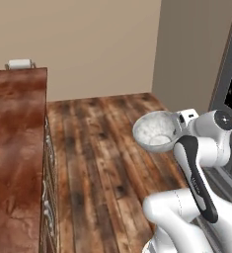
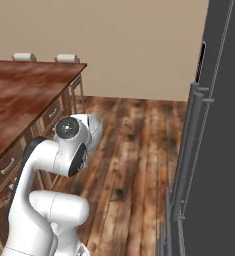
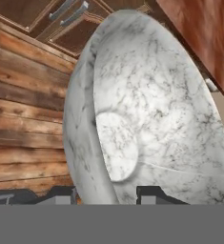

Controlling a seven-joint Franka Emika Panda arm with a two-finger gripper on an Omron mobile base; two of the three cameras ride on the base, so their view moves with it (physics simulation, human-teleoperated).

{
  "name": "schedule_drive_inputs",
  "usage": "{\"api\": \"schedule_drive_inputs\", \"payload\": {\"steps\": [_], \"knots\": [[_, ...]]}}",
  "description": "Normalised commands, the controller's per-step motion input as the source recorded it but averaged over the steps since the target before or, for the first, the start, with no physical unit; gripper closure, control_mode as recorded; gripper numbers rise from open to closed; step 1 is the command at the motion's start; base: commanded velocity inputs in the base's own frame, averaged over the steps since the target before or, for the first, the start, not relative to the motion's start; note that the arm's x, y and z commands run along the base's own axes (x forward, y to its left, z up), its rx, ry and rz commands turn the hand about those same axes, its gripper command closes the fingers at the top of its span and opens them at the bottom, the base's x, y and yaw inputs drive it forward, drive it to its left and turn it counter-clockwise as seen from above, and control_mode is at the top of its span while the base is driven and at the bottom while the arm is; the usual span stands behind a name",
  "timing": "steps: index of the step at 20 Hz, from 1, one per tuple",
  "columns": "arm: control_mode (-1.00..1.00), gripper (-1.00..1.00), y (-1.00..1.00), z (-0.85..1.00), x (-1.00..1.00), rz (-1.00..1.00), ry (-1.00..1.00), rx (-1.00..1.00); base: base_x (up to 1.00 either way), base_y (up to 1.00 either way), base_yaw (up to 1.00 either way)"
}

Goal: Move the bowls from the cabinet to the plates on the dining table.

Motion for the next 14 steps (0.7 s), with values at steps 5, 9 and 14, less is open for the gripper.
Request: {"api": "schedule_drive_inputs", "payload": {"steps": [5, 9, 14], "knots": [[1.0, 1.0, 0.0, 0.0, 0.0, 0.0, 0.0, 0.0, 0.77, 0.0, 0.05], [1.0, 1.0, 0.0, 0.0, 0.0, 0.0, 0.0, 0.0, 0.77, 0.0, 0.08], [1.0, 1.0, 0.0, 0.0, 0.0, 0.0, 0.0, 0.0, 0.77, 0.0, 0.13]]}}
